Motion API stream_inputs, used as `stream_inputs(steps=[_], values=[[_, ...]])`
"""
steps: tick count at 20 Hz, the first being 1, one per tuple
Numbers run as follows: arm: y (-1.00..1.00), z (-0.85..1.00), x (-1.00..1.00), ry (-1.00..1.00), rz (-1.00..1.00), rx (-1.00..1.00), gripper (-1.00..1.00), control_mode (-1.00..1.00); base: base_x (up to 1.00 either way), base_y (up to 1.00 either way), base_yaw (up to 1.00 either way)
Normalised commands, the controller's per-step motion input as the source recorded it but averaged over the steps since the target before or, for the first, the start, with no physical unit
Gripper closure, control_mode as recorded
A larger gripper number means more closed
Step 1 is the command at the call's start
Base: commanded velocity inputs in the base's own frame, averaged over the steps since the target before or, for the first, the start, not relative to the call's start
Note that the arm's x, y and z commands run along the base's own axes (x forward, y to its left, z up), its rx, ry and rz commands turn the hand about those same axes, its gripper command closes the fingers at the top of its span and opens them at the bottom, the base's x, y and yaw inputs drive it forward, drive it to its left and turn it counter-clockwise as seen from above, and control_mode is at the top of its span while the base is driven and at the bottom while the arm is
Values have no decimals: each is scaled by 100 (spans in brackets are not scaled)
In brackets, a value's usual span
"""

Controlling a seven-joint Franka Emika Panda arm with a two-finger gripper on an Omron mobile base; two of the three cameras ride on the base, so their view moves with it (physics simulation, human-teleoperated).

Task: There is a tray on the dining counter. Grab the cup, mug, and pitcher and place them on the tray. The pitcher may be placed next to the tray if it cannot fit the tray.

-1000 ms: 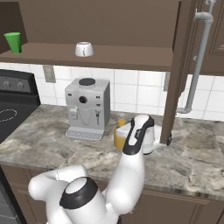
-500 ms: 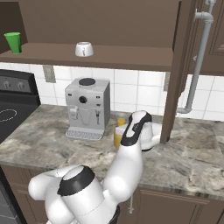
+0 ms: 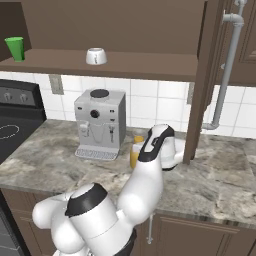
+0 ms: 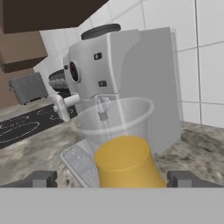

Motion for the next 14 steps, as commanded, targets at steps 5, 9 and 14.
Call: stream_inputs(steps=[5, 9, 14], values=[[0, -1, -8, 0, 0, 2, -100, -100, 0, 0, 0], [0, -1, -4, 0, 0, 2, -100, -100, 0, 0, 0], [0, 0, 0, 0, 0, 2, -100, -100, 0, 0, 0]])
